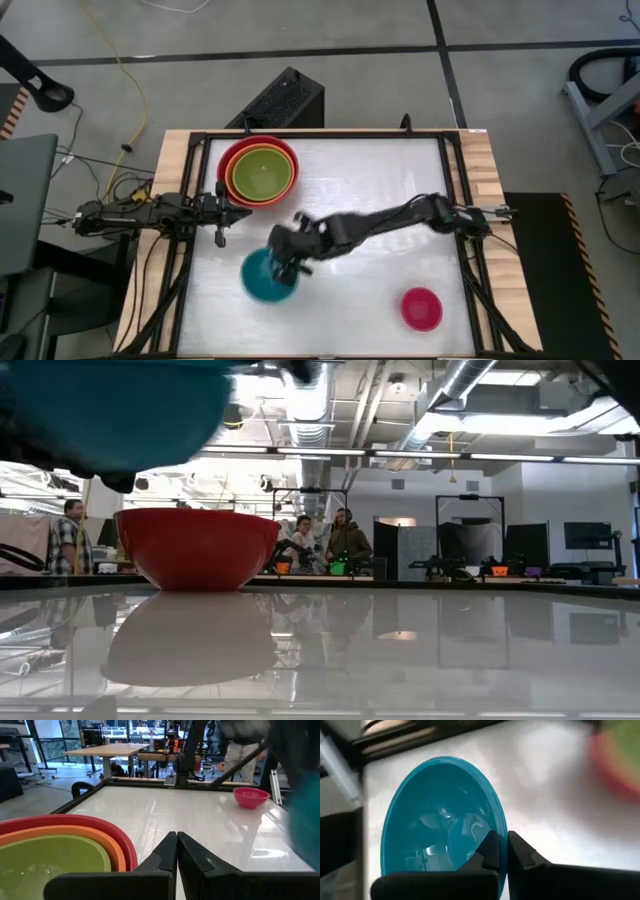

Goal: Nest bowls inside each other
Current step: Stack the blue bowl on top of the green bowl

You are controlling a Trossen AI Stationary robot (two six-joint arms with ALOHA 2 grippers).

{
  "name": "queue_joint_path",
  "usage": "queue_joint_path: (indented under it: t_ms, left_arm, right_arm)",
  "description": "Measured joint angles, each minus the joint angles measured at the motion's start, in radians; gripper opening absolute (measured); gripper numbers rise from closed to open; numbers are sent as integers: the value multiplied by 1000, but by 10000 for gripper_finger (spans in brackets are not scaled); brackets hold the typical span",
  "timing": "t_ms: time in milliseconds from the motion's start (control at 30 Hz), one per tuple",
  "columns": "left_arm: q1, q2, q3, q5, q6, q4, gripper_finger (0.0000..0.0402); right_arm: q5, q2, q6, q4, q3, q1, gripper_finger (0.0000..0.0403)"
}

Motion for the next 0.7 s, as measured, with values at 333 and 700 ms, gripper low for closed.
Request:
queue_joint_path:
  t_ms: [333,700]
  left_arm:
    - [0,0,0,0,0,0,0]
    - [0,0,0,0,0,0,0]
  right_arm:
    - [114,-262,-53,-177,1,-195,16]
    - [-168,-162,-79,17,1,-577,16]
